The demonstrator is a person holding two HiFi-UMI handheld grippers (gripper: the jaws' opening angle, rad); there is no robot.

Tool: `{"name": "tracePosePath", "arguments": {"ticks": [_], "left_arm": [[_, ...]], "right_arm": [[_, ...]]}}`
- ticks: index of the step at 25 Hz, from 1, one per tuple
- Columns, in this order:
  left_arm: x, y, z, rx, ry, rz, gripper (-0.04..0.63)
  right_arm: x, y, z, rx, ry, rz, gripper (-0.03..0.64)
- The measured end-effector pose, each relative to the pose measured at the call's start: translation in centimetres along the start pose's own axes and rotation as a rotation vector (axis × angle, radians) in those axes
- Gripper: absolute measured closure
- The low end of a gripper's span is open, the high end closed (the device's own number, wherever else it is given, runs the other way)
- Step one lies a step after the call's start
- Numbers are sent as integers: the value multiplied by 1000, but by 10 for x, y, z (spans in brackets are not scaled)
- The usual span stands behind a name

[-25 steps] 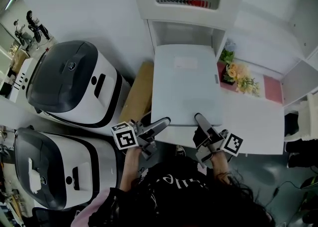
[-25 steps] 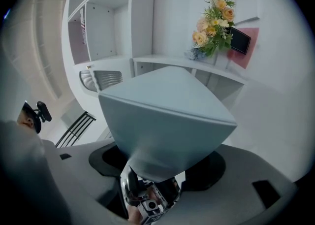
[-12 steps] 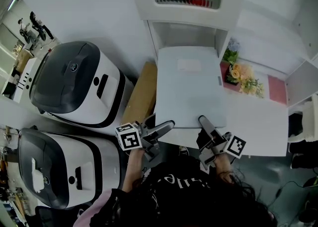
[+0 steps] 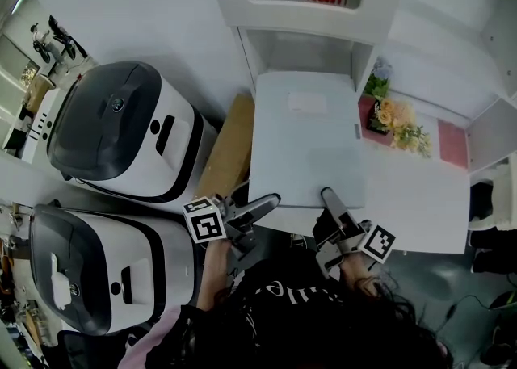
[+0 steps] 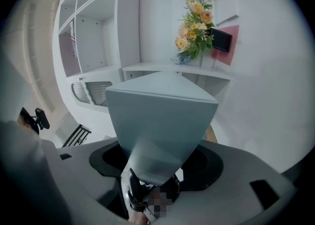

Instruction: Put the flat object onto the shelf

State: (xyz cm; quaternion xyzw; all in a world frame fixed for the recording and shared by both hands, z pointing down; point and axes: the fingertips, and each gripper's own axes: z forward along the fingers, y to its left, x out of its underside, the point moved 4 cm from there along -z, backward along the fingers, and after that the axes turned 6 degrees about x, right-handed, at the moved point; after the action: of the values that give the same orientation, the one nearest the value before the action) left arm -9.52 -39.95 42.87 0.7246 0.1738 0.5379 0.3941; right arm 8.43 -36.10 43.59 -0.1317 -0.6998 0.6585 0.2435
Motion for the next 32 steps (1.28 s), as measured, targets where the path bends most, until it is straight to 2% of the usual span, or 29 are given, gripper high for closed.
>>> {"name": "tracePosePath", "arguments": {"ticks": [5,15,18,21,23,26,28,32], "left_arm": [[-13,6,-3,5,-28,16,153],[-35,34,13,18,-68,5,153],[-46,44,17,4,-96,17,153],[-57,55,22,-43,-120,47,154],[-65,63,22,-88,-130,131,155],[-82,68,24,-158,-132,366,155],[-88,67,29,-183,-85,492,155],[-91,68,45,-213,56,629,155]], "right_arm": [[4,-6,9,19,13,17,307],[-17,-10,40,57,57,-35,307],[-24,-13,53,74,63,-40,307],[-33,-18,67,98,68,-60,307],[-37,-22,77,111,75,-57,307],[-45,-26,91,117,69,-33,307],[-53,-27,99,111,62,-21,307],[-72,-31,118,102,55,-29,307]]}}
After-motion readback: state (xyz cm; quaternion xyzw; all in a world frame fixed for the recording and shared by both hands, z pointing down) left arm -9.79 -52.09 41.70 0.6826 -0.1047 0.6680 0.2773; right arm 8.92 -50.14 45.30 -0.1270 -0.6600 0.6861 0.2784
